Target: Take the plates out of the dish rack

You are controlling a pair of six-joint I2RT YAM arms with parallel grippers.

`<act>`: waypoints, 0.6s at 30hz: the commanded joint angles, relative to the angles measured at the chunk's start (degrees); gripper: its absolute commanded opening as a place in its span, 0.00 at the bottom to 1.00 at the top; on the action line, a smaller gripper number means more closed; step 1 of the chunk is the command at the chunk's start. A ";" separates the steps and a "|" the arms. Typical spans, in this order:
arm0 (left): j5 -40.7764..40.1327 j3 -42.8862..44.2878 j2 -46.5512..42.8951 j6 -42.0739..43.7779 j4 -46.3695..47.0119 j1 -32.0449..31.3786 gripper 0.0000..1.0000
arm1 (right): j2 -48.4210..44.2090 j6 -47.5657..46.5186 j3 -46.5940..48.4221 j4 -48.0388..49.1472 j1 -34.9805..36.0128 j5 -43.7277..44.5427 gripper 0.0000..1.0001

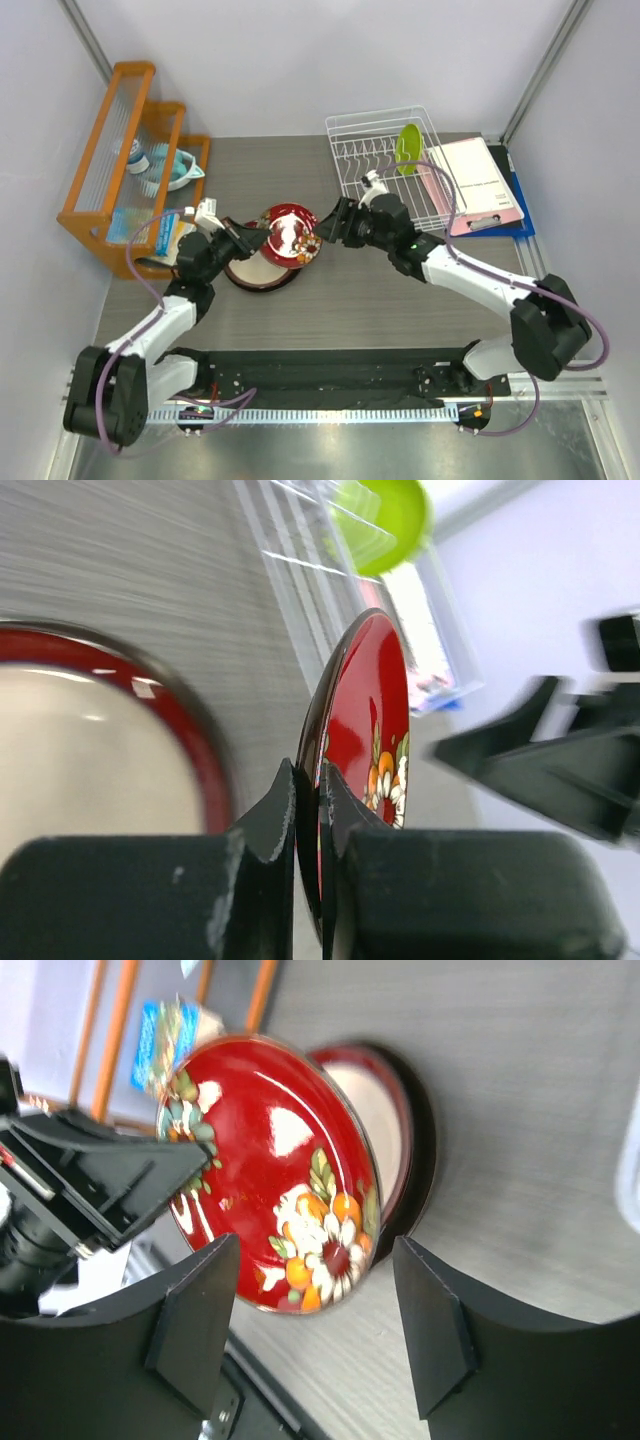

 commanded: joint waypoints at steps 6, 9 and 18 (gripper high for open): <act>-19.80 2.26 -14.71 11.96 -21.23 1.48 0.00 | -9.73 -6.94 2.54 -4.20 -0.53 8.49 0.70; -20.60 1.12 -14.37 12.31 -21.59 2.18 0.00 | -10.35 -7.64 2.72 -4.91 -0.53 10.77 0.70; -23.59 -2.40 -8.39 11.44 -15.44 2.54 0.00 | -12.28 -9.23 2.55 -7.54 -0.97 12.36 0.70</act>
